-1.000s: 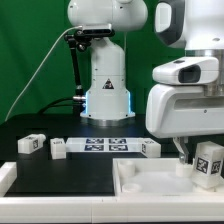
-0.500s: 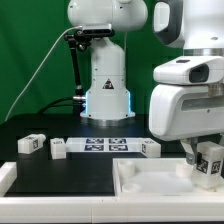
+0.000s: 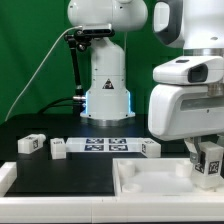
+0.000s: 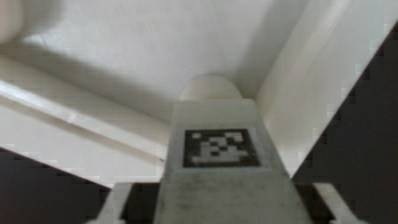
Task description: Assemble one leg
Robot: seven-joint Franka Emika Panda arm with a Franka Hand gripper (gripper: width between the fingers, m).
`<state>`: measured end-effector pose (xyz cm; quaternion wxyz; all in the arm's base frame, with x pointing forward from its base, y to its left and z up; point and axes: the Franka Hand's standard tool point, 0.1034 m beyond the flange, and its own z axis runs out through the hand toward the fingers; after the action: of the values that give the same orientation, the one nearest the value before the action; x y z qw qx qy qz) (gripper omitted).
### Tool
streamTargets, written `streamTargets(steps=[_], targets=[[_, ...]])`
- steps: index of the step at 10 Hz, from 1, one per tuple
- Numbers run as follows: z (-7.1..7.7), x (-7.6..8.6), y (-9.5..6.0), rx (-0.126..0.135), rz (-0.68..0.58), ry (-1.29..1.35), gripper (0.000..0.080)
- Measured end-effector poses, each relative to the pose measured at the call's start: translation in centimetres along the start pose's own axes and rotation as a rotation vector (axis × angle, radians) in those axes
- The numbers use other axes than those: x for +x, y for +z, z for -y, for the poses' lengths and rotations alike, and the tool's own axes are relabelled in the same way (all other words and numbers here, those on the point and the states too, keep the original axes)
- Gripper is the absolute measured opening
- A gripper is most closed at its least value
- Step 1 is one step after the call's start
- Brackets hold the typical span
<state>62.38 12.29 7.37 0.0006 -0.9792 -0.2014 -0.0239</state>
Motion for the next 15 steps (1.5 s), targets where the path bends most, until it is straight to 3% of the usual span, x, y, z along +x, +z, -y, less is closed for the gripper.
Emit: streamTargets(steps=[4, 9, 14, 15], targets=[[-0.46, -0.1, 0.08, 0.05, -0.016, 0.505, 0.029], [-0.33, -0.11, 0.24, 0.043, -0.018, 1.185, 0.0291], [-0.2, -0.17, 0.27, 0.073, 0.006, 1.531, 0.0291], [-0.21, -0.16, 0.26, 0.073, 0.003, 1.464, 0.0388]])
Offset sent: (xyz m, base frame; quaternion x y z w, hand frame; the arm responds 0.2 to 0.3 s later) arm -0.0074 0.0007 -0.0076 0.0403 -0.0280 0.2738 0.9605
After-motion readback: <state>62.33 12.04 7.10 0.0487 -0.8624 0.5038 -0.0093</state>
